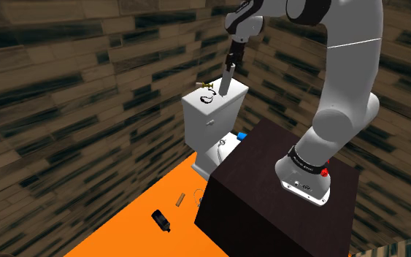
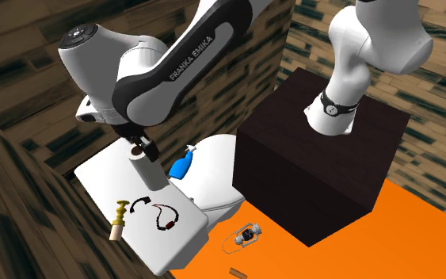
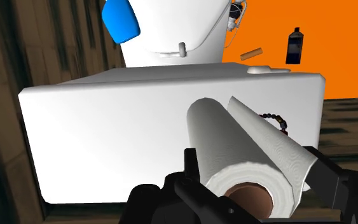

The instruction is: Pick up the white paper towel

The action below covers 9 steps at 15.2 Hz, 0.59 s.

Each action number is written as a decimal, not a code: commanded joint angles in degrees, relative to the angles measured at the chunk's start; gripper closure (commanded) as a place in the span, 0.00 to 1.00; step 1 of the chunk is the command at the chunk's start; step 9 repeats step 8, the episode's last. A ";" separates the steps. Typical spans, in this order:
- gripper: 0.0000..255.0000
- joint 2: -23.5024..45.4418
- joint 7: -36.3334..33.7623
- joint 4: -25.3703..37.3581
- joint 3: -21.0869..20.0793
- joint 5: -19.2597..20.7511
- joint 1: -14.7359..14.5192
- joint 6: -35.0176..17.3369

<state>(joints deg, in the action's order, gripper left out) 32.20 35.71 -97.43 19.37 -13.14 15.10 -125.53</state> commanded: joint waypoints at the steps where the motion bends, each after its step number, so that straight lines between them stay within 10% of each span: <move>1: 1.00 -0.71 -0.13 0.52 0.23 0.32 -0.03 1.21; 9: 1.00 -2.77 -0.67 1.53 0.75 1.19 -0.34 4.18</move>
